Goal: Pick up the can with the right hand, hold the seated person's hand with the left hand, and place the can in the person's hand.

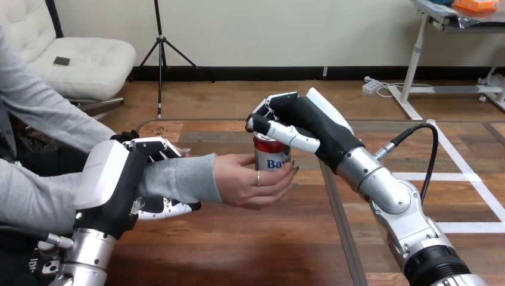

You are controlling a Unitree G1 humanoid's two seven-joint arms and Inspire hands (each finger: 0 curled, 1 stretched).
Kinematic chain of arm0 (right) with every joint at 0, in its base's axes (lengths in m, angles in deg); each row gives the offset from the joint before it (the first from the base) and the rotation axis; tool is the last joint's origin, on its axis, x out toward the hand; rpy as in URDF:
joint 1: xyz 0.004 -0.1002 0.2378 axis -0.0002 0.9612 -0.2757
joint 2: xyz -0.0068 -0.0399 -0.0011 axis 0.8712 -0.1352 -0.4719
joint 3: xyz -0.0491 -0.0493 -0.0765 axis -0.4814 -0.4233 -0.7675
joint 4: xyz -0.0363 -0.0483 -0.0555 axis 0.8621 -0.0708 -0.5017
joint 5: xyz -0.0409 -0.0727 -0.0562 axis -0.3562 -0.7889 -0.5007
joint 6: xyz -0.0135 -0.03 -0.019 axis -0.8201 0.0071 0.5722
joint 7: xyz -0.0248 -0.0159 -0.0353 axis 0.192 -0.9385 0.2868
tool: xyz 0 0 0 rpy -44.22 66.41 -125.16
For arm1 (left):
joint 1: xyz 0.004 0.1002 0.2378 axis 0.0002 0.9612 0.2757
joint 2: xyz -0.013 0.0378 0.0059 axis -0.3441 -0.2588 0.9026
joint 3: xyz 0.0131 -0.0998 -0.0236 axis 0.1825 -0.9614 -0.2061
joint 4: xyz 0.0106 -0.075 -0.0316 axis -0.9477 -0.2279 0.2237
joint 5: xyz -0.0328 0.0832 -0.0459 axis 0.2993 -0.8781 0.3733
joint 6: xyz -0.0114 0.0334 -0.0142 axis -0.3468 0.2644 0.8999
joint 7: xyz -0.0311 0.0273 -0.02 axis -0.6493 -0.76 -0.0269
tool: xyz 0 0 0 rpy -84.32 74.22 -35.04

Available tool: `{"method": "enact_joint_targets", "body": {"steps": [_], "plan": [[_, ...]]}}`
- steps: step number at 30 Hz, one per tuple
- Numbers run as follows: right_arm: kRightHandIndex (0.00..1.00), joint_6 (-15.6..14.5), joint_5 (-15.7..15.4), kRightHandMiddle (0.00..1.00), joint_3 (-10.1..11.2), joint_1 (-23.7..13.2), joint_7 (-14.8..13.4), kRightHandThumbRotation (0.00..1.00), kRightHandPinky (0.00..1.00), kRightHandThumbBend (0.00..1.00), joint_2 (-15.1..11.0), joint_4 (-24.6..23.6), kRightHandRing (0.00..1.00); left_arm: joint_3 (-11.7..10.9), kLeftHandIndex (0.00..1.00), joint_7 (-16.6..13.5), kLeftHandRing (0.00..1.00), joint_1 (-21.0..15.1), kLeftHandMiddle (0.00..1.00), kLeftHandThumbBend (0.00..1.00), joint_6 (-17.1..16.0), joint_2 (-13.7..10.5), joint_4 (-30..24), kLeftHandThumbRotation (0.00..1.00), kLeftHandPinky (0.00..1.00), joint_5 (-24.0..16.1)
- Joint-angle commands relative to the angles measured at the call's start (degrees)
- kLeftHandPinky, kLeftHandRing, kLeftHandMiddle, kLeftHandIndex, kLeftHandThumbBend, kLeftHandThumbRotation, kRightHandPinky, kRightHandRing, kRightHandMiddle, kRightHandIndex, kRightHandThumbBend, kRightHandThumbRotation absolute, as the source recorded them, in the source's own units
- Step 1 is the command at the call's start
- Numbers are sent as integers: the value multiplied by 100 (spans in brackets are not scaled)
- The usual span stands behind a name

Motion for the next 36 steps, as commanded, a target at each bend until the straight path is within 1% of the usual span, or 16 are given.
{"method": "enact_joint_targets", "body": {"steps": [1, 4, 5, 10, 13, 14, 15, 20, 22, 25, 27, 31, 32, 36], "plan": [[51, 179, 132, 47, 51, -324, 76, 89, 37, 97, -58, -279, 43, -40, 39, -80, 27, -366, 34, 85, -70, 89, -295, 0, 23, 119], [53, 135, 148, 51, 52, -313, 139, 92, 38, 99, -73, -306, 45, -40, 39, -78, 27, -355, 34, 85, -53, 100, -309, 0, 23, 122], [57, 116, 155, 54, 53, -312, 166, 94, 39, 99, -77, -312, 47, -40, 40, -78, 27, -353, 34, 85, -48, 101, -312, 0, 23, 122], [63, -13, 245, 60, 89, -317, 332, 96, 41, 100, -70, -334, 52, -34, 40, -93, 27, -361, 35, 84, -70, 98, -293, 0, 23, 111], [67, -110, 298, 65, 103, -321, 420, 97, 43, 100, -69, -361, 56, -31, 40, -105, 27, -365, 35, 84, -81, 98, -280, 0, 23, 104], [71, -127, 317, 68, 109, -322, 445, 98, 46, 100, -69, -364, 59, -31, 40, -105, 27, -364, 34, 85, -74, 98, -284, 0, 23, 100], [72, -141, 331, 70, 112, -321, 463, 98, 46, 100, -69, -369, 60, -30, 40, -104, 27, -364, 34, 85, -69, 99, -287, 0, 23, 98], [80, -307, 565, 76, 170, -331, 725, 98, 52, 100, -51, -384, 68, -19, 40, -104, 27, -375, 34, 84, -102, 76, -267, 0, 23, 82], [84, -363, 652, 81, 187, -330, 810, 98, 56, 100, -46, -396, 72, -16, 40, -111, 26, -380, 34, 85, -108, 73, -258, 0, 23, 73], [87, -417, 750, 84, 199, -320, 890, 98, 59, 100, -46, -425, 76, -16, 40, -113, 26, -375, 34, 85, -95, 77, -264, 0, 23, 69], [89, -439, 786, 86, 200, -313, 915, 99, 62, 100, -51, -444, 79, -16, 40, -106, 26, -372, 34, 85, -84, 78, -268, 0, 23, 69], [93, -383, 832, 89, 210, -281, 882, 99, 66, 100, -46, -454, 83, -21, 40, -70, 26, -357, 34, 85, -77, 87, -293, 0, 23, 105], [96, -367, 845, 91, 214, -277, 878, 100, 69, 100, -43, -447, 86, -23, 40, -65, 26, -351, 34, 85, -76, 91, -302, 0, 23, 113], [98, -366, 942, 94, 259, -253, 883, 100, 75, 100, -9, -447, 90, -23, 40, -51, 27, -346, 34, 85, -79, 93, -304, 0, 23, 130]]}}
